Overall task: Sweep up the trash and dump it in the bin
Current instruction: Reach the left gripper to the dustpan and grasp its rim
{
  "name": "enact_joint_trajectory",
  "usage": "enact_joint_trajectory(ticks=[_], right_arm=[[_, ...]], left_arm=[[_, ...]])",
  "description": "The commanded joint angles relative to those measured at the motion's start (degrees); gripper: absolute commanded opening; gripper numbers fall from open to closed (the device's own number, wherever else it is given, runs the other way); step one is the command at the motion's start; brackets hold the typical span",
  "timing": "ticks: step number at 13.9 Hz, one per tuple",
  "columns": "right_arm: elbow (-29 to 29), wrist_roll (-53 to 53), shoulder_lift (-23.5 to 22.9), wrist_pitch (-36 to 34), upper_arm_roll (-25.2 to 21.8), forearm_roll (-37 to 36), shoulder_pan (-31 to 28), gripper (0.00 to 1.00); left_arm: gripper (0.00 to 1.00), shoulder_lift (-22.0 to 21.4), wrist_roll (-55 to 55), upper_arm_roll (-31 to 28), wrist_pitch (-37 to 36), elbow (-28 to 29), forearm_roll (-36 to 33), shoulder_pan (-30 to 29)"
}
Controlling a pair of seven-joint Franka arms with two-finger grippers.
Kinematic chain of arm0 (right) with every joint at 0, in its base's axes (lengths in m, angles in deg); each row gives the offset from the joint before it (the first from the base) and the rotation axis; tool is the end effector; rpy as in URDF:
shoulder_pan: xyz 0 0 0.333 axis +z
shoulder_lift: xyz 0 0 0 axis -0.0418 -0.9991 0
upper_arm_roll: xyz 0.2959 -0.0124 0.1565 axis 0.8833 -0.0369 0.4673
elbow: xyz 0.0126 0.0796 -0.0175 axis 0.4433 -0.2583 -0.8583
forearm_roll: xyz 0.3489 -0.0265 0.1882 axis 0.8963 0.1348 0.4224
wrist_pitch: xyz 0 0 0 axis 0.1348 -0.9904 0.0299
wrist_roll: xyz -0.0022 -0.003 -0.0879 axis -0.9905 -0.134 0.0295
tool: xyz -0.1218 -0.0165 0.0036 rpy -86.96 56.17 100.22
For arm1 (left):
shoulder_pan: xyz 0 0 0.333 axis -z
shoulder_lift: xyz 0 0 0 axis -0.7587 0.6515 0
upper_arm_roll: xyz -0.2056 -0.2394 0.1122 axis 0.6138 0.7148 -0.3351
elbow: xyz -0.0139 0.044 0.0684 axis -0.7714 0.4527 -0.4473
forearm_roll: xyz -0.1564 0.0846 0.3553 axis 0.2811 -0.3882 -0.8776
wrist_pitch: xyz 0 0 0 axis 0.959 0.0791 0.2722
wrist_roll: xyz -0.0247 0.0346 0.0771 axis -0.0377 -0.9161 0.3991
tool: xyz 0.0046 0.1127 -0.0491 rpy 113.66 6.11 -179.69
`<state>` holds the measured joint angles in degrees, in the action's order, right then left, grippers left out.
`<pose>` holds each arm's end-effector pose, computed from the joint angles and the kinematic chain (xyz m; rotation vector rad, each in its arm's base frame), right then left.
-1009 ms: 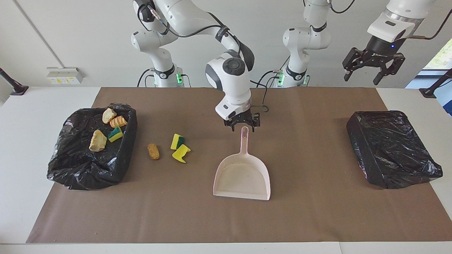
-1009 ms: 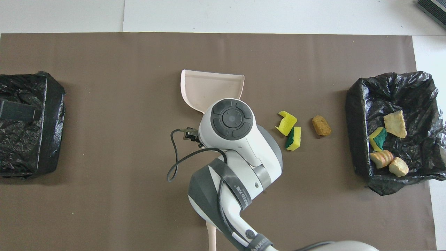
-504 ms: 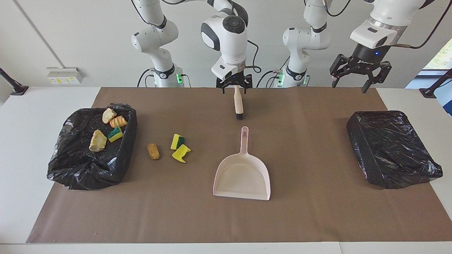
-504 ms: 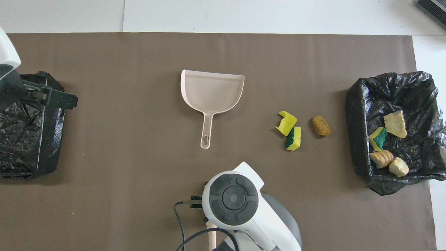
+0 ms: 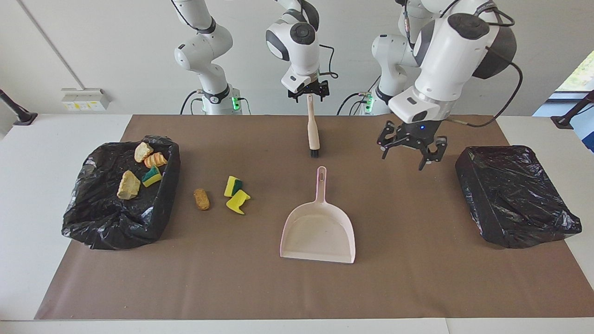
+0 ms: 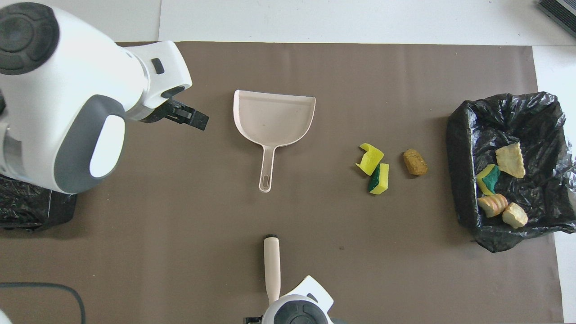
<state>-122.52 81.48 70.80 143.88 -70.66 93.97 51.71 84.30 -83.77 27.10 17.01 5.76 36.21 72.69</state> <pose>0.2532 0.4020 0.3976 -3.0067 0.0526 0.4619 0.6111 -0.2530 0.5514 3.0071 -0.6975 0.2062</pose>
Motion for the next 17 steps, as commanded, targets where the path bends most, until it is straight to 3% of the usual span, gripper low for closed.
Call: enact_joint_trajectory(ticks=[1,5,9,12,14,15,17], right_arm=[[-3.5,3.3,0.0,4.5,-0.1,2.2,3.4,1.00],[-5.7,3.8,-1.5,8.3,-0.1,2.2,4.3,1.00],[-7.1,-0.3,-5.1,14.1,-0.1,2.2,5.3,1.00],[-7.1,-1.7,-5.5,14.4,-0.1,2.2,5.3,0.98],[-6.8,-1.6,-5.5,13.9,-0.1,2.2,5.3,0.61],[-6.7,-1.7,-5.6,13.9,-0.1,2.2,5.3,0.52],[-6.7,-1.5,-5.3,13.9,-0.1,2.1,5.4,0.49]], left_arm=[[1.00,2.4,6.0,-0.9,5.1,2.9,-1.2,4.8],[1.00,6.2,14.5,-0.8,11.7,6.5,-1.2,10.6],[1.00,6.2,17.9,-0.8,16.2,12.3,-1.2,13.0],[1.00,6.1,19.0,-0.8,18.0,15.0,-1.2,13.5],[1.00,6.3,22.3,-0.8,18.5,15.9,-1.2,14.8],[1.00,6.2,23.0,-0.8,19.1,16.3,-1.2,15.1],[1.00,6.2,25.1,-0.8,20.1,16.9,-1.2,15.2]])
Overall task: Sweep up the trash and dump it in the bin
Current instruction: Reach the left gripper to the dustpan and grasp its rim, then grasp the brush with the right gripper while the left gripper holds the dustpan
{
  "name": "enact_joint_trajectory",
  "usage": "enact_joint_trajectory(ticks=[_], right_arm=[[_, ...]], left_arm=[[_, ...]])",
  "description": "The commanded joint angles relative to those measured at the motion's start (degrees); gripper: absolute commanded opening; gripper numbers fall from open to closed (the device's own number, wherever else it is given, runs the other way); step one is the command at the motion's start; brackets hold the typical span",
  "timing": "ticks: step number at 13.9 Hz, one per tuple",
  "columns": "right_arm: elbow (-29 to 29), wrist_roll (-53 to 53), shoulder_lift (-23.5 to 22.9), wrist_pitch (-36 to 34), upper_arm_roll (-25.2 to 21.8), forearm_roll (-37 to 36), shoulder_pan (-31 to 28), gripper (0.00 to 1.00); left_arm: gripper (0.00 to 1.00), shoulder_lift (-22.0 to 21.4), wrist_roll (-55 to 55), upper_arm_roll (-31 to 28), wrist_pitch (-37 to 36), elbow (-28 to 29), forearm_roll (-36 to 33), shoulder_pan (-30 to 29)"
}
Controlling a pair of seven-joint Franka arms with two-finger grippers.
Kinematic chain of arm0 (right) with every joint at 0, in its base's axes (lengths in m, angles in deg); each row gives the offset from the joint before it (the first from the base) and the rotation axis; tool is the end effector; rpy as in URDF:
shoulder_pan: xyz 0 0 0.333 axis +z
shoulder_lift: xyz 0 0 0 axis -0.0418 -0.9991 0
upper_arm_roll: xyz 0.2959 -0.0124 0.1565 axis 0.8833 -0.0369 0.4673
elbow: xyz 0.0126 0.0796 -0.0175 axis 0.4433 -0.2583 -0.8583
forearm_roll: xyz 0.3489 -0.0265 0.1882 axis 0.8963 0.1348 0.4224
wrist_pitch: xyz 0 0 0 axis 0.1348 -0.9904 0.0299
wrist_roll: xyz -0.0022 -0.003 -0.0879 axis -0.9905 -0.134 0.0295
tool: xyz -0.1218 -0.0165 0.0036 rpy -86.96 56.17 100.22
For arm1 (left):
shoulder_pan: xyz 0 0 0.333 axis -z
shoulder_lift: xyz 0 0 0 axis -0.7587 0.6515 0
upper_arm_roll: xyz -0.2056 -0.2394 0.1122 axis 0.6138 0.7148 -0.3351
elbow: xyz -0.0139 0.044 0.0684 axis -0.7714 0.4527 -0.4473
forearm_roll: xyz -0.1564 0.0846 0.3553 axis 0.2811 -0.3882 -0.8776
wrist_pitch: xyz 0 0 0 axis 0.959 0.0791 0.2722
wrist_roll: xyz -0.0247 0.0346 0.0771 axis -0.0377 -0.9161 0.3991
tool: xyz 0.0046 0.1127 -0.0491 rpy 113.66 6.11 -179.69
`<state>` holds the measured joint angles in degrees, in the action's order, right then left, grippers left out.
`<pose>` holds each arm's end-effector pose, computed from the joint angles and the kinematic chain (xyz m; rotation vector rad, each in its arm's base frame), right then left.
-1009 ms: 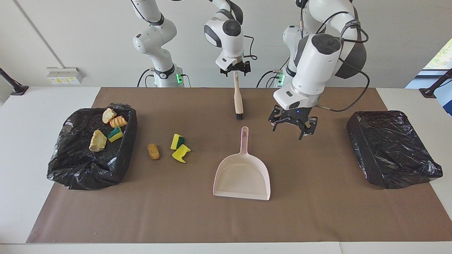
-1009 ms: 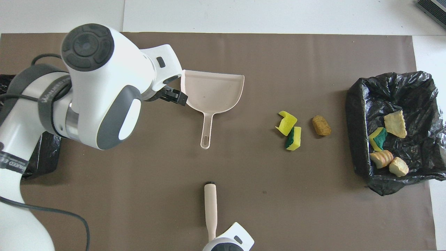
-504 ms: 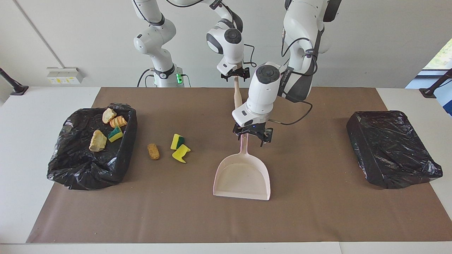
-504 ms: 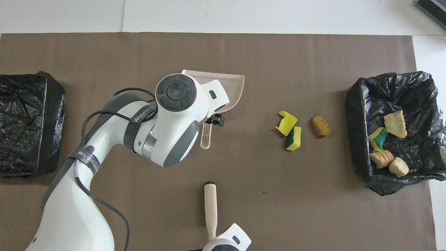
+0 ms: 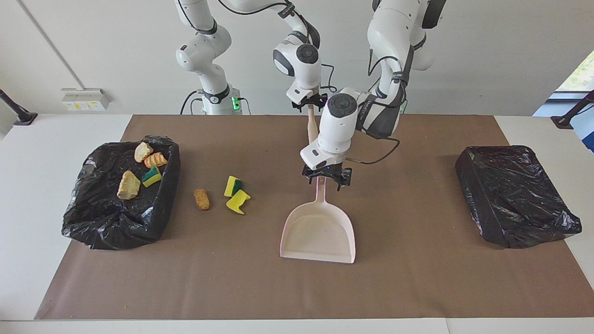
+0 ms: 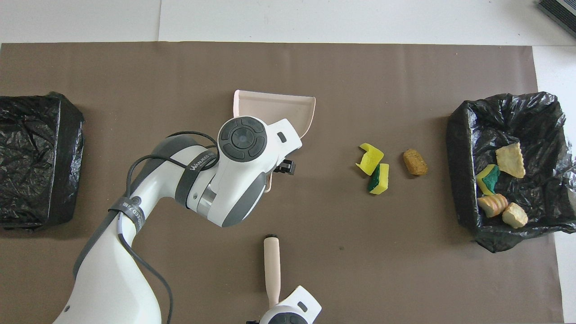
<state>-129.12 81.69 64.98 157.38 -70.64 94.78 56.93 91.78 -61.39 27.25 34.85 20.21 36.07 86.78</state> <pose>0.2236 0.4137 0.3169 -3.0315 0.0317 0.4179 0.5393 -0.4000 0.3710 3.0571 -0.4703 0.0803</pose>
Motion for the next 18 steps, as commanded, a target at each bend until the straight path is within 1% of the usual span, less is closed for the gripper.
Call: enact_joint_trajectory(ticks=[1,2,3,5,7,9,11,12,13,15,17,18], right_arm=[[0.0,-1.6,0.8,0.4,-0.1,1.3,0.1,0.48],[0.3,-1.6,0.9,0.4,-0.1,1.3,0.1,0.47],[0.3,-1.7,0.9,0.4,-0.1,1.3,0.1,0.38],[0.4,-2.3,1.0,0.3,-0.1,0.5,0.1,0.00],[0.3,-4.1,1.8,-0.3,-0.1,0.5,-0.3,0.00],[0.3,-4.7,2.8,-2.1,-0.3,0.5,-0.5,0.00],[0.3,-6.2,5.3,-6.0,-0.5,0.2,-2.4,0.00],[0.3,-7.1,7.2,-8.9,-0.5,0.0,-4.1,0.00],[0.2,-7.9,9.0,-11.2,-0.5,-0.4,-5.7,0.00],[0.0,-8.6,11.0,-15.5,-0.5,-3.7,-8.0,0.00],[-0.2,-8.7,11.9,-19.2,-0.4,-8.0,-10.0,0.00],[-0.2,-8.8,12.6,-21.0,-0.5,-8.9,-11.9,0.00]], left_arm=[[1.00,-1.2,2.9,-0.9,2.6,2.6,-1.1,1.1],[0.97,-1.2,3.2,-0.9,2.6,2.6,-1.1,1.1],[0.90,-1.2,4.6,-0.9,2.5,2.7,-1.1,1.1],[0.81,-1.2,5.8,-0.9,2.4,2.9,-1.1,1.2],[0.67,-1.5,5.9,-0.9,1.9,3.3,-1.1,1.7],[0.47,-1.6,6.0,-0.9,1.5,3.7,-1.1,1.8],[0.37,-1.8,5.9,-1.0,1.4,4.1,-1.1,1.8],[0.33,-1.9,5.9,-1.0,1.1,4.1,-1.2,1.8],[0.27,-1.8,5.9,-1.1,0.8,4.0,-1.3,1.8],[0.21,-1.8,5.8,-1.1,0.1,3.5,-1.4,1.8],[0.20,-2.3,5.5,-1.2,-0.9,3.3,-1.4,1.7],[0.17,-2.8,5.2,-1.4,-2.1,3.3,-1.5,1.6]])
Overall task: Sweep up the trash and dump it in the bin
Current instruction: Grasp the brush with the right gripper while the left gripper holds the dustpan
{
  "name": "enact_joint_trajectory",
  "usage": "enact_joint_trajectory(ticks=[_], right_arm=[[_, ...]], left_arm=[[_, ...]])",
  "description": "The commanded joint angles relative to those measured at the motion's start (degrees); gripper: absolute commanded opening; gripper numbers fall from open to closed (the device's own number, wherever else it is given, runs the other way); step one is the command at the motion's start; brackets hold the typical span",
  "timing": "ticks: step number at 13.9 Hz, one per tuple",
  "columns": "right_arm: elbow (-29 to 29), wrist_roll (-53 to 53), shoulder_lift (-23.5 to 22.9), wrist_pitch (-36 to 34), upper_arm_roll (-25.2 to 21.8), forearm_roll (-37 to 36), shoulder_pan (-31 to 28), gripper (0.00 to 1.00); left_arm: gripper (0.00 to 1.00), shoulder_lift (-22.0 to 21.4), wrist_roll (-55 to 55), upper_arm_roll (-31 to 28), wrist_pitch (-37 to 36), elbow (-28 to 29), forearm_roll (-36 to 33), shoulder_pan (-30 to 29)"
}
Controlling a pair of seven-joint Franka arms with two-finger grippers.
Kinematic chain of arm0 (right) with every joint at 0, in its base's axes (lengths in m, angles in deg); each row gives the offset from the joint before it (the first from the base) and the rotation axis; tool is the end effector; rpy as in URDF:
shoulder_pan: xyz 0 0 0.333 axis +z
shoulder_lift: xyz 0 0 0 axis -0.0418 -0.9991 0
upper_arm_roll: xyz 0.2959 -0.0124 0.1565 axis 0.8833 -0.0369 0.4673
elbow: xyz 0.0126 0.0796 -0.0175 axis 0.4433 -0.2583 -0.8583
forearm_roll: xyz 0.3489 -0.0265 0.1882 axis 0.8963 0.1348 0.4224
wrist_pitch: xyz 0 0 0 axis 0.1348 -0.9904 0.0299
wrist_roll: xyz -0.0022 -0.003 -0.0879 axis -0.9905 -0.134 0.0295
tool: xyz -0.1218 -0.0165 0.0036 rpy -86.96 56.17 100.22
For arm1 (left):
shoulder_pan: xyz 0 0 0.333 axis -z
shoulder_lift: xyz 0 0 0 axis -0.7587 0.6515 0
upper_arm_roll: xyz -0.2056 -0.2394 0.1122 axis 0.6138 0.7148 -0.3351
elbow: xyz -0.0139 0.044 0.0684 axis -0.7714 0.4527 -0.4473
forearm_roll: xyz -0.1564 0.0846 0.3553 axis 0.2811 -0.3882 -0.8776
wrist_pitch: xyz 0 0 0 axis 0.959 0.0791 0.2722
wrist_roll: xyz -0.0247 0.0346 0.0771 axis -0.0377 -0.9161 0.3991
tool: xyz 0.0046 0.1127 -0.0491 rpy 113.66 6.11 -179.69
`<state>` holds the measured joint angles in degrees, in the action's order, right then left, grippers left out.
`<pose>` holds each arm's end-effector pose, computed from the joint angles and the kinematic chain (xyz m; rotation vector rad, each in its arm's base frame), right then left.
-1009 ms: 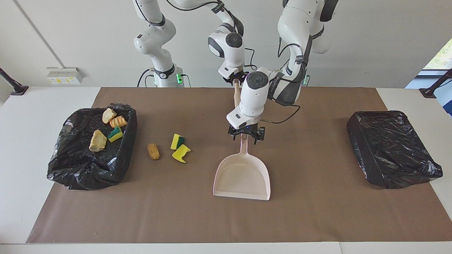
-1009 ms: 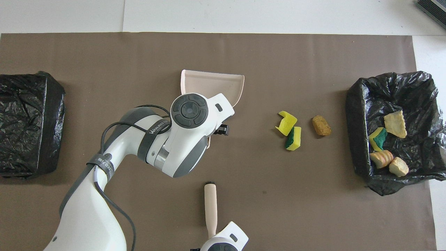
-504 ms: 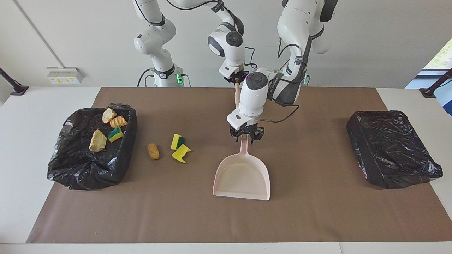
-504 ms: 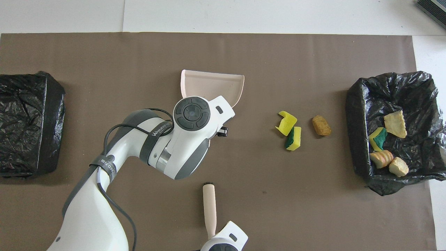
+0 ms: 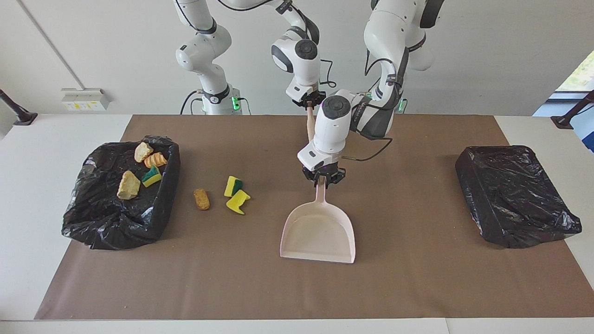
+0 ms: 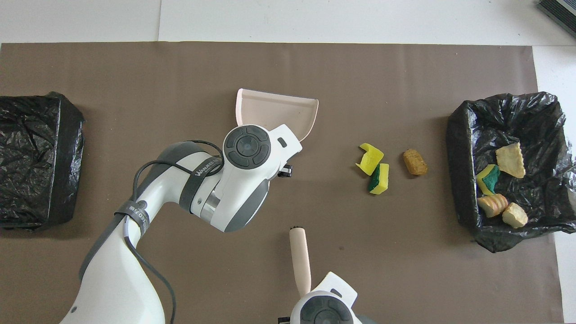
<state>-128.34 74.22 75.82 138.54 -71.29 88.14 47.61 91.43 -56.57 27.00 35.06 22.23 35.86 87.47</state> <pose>0.2578 0.3406 0.3853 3.0961 0.1049 -0.4812 0.5294 -0.3989 0.3589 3.0876 -0.3576 0.0466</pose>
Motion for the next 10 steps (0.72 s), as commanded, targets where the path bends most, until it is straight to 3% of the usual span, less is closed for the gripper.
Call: enact_joint_trajectory(ticks=[1,5,10], right_arm=[[-0.9,-3.4,2.3,-4.0,0.2,-3.0,-5.2,0.00],[0.4,-11.4,2.8,-6.7,0.2,-7.8,-17.2,0.00],[8.5,-16.6,-4.7,-7.2,0.4,-21.7,-26.6,0.00]], left_arm=[[0.15,-3.2,0.0,-1.0,-3.2,1.2,-3.0,0.6],[0.10,-6.4,-10.7,-1.2,-9.4,1.3,-4.9,-0.4],[0.10,-7.7,-36.0,-1.3,-11.7,2.0,-4.9,-1.3]])
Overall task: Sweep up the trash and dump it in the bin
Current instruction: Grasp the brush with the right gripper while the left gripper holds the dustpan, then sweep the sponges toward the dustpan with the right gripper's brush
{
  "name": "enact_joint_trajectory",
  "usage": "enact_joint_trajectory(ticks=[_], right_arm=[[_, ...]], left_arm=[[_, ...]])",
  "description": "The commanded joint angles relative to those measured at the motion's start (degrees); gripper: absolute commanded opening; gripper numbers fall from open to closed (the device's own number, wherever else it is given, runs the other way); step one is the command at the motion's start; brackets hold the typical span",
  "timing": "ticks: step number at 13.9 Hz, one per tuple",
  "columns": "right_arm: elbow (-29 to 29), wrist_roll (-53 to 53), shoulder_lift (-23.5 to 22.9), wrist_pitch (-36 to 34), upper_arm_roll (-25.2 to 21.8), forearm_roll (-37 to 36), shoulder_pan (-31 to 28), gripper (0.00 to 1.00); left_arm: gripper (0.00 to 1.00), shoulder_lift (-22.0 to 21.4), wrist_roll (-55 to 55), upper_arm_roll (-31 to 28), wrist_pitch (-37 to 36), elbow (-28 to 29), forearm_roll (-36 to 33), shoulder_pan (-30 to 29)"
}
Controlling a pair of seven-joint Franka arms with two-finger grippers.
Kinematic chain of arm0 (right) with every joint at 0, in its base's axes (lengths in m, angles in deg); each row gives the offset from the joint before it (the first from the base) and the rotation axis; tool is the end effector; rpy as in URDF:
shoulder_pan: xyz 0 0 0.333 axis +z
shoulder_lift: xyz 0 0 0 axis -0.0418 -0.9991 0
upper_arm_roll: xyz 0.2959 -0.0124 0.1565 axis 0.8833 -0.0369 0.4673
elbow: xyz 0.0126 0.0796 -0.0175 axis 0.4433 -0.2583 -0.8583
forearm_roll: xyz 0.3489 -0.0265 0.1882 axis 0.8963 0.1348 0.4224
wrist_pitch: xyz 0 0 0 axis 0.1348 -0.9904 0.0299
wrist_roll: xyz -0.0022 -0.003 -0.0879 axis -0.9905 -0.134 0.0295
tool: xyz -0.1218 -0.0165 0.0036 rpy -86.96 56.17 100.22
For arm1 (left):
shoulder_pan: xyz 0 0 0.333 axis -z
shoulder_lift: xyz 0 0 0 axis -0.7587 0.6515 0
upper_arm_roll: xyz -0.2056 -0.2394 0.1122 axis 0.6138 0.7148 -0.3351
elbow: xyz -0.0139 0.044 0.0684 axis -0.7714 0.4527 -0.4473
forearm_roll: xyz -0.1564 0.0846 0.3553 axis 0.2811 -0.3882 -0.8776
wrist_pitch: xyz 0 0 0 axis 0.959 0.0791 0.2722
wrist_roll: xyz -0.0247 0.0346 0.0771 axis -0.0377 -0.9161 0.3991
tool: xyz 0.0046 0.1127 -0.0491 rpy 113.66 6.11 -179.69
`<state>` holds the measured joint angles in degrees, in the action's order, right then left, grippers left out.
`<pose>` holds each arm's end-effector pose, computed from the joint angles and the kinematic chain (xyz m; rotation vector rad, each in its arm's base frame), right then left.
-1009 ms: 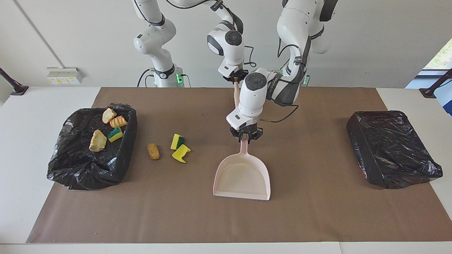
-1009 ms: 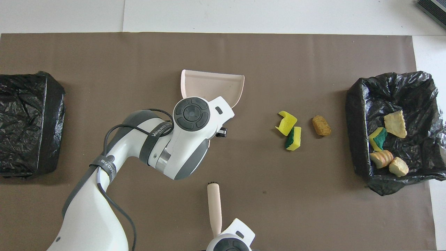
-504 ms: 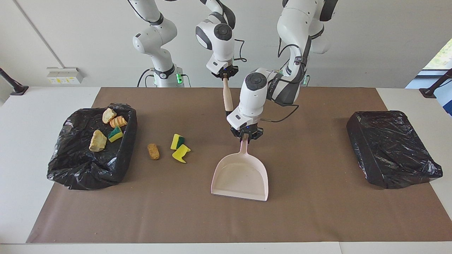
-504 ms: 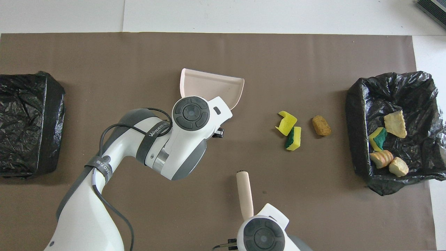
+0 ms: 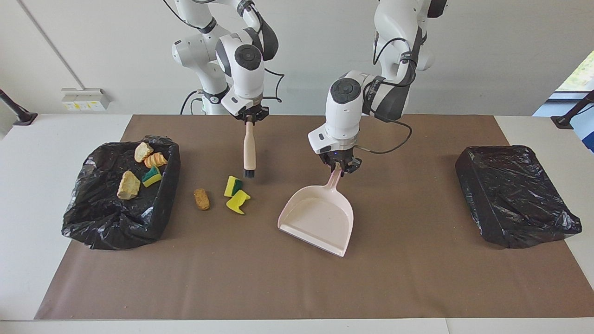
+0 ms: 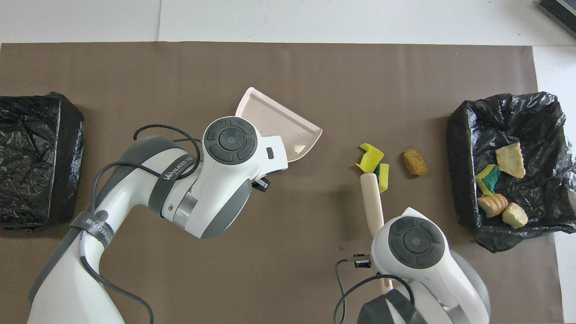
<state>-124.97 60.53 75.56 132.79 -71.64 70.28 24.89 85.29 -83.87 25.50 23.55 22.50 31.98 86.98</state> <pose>0.3834 0.1902 0.4013 2.9458 0.0740 -0.3239 0.5193 -0.3592 0.4088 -2.8892 1.0611 0.0629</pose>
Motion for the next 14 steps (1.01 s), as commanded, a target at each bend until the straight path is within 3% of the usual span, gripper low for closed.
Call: enact_joint_trajectory(ticks=[1,2,4,7,11,14], right_arm=[[6.9,-4.2,-6.2,-1.5,0.6,-4.8,-5.3,0.00],[8.1,-6.5,-7.3,-2.0,0.5,-7.8,-7.1,0.00],[8.8,-10.5,-8.9,-2.2,0.5,-16.6,-10.1,0.00],[10.5,-18.3,-10.3,-3.0,0.4,-25.6,-14.8,0.00],[8.5,-13.3,-12.8,-1.9,0.5,-25.5,-15.6,0.00],[8.6,-10.2,-14.3,-1.2,0.6,-18.3,-14.7,0.00]], left_arm=[[0.09,-1.5,-13.0,0.3,-0.2,1.8,-1.1,-2.1],[0.01,-1.6,-17.3,0.3,-0.2,2.2,-1.1,-2.6],[0.00,-1.8,-27.3,0.2,-0.1,3.2,-1.1,-3.4],[0.00,-3.1,-29.4,0.3,2.0,6.0,-1.1,-3.4],[0.00,-4.4,-29.0,0.3,5.3,9.2,-1.1,-3.3],[0.01,-4.8,-31.8,0.3,5.4,9.7,-1.1,-3.3]])
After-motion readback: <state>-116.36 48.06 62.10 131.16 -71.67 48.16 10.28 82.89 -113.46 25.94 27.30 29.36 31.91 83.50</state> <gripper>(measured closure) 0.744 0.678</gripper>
